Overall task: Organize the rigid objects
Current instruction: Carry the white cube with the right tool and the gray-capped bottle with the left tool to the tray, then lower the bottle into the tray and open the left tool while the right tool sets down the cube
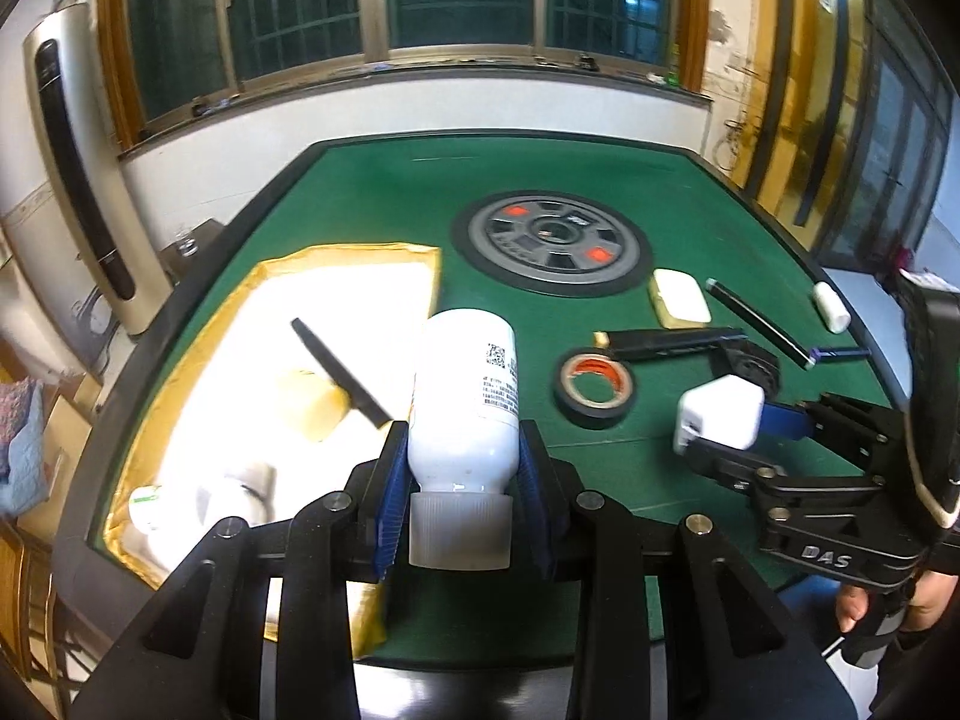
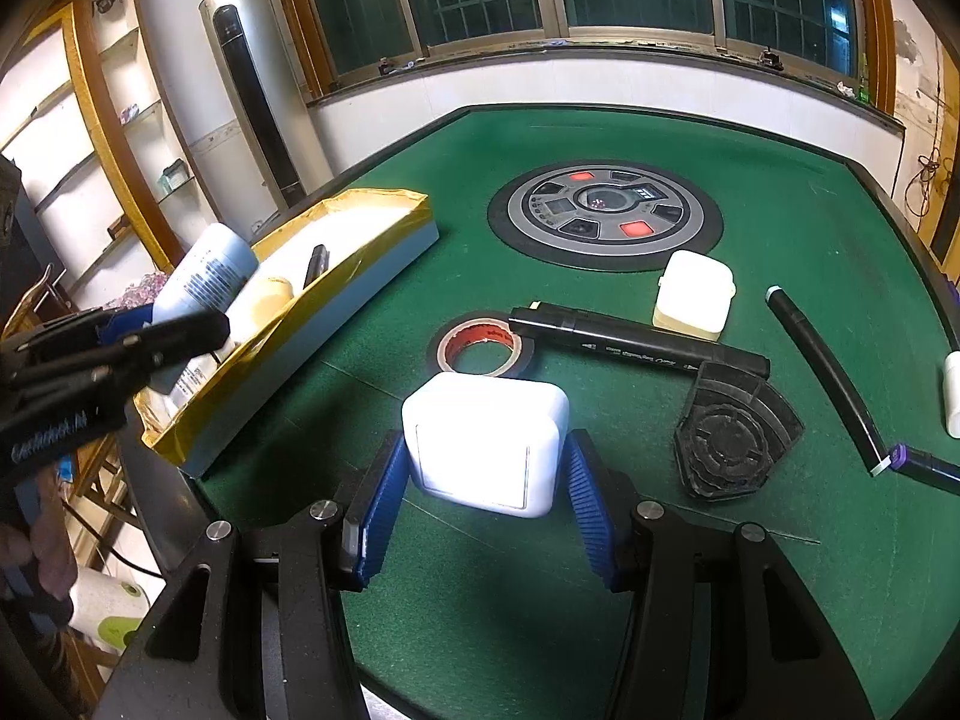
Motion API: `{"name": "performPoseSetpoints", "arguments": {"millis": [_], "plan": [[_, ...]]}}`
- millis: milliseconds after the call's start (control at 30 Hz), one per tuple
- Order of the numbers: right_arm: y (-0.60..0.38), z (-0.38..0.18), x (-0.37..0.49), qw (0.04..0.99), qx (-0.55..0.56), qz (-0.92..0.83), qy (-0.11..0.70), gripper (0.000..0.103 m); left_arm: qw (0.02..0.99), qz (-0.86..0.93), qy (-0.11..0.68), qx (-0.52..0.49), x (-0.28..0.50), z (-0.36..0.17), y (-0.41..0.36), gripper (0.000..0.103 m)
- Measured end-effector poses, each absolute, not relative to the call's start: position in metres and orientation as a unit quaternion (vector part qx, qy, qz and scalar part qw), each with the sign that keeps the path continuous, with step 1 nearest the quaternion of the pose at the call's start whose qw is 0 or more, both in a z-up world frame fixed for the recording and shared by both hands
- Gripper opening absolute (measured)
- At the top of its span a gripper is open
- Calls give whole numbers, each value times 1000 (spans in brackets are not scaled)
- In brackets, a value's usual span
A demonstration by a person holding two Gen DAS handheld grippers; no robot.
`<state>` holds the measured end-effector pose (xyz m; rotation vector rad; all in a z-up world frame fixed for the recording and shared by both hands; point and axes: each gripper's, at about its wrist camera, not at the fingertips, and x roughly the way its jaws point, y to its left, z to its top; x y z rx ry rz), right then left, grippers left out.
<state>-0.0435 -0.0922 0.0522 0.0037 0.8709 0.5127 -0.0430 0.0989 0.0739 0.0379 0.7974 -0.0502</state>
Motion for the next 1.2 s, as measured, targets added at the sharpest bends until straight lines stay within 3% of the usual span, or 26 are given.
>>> {"name": "performPoseSetpoints", "arguments": {"millis": [1200], "plan": [[-51, 74, -24, 877, -30, 273, 395, 48, 911, 105, 399, -1, -8, 45, 193, 32]]}}
